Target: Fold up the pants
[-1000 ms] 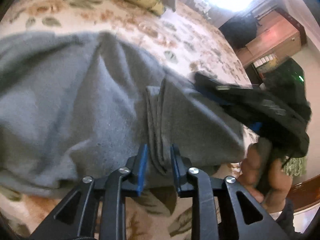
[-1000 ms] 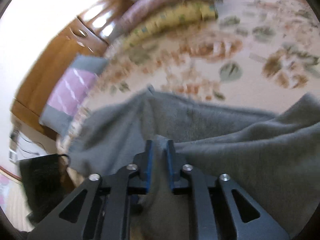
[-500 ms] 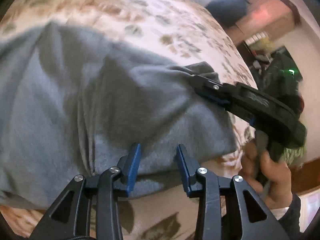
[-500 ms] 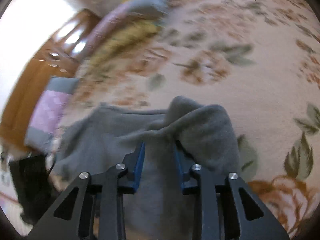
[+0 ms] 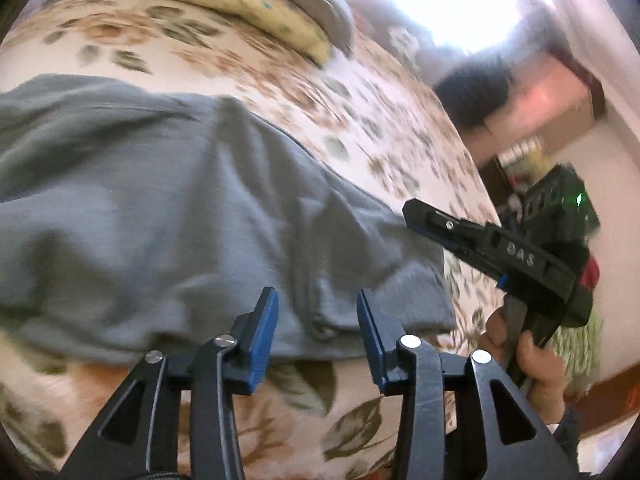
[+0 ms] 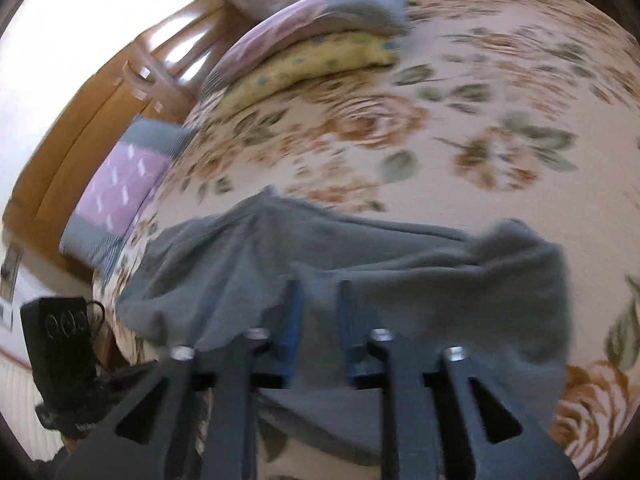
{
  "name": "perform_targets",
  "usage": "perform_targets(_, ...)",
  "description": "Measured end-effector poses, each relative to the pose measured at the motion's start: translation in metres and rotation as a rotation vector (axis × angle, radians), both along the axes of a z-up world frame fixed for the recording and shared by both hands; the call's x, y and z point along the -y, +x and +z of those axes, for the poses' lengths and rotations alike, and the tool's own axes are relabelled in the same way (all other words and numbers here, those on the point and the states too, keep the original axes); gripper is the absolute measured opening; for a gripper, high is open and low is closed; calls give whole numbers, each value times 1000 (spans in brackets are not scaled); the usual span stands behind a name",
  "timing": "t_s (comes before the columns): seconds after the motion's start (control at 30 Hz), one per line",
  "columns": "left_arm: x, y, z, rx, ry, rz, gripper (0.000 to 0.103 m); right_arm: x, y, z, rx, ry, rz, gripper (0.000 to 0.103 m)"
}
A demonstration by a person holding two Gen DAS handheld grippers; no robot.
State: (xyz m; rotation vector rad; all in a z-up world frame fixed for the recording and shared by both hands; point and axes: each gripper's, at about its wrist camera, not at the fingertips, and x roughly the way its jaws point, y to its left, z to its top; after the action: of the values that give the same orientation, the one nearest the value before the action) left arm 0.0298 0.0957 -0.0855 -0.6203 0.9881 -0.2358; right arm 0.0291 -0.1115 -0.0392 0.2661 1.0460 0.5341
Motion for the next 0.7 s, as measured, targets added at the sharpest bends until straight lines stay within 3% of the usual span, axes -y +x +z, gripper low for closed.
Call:
perform_targets(0.03,-11,-6,3,9,-5,27,47,-10,1,2,11,-7,21,50)
perform_targets(0.2,-60,-33,15,30,-3,150,49,-65,0,14,46,-23,144,51)
perform_targets(0.5,-131,-72,8,13,-19,357,52,-148,12,28,71,-33,302,51)
perform_targets(0.7,-170,-98,6,-2,18,533,54,-197,21,28,64,-35,392,52)
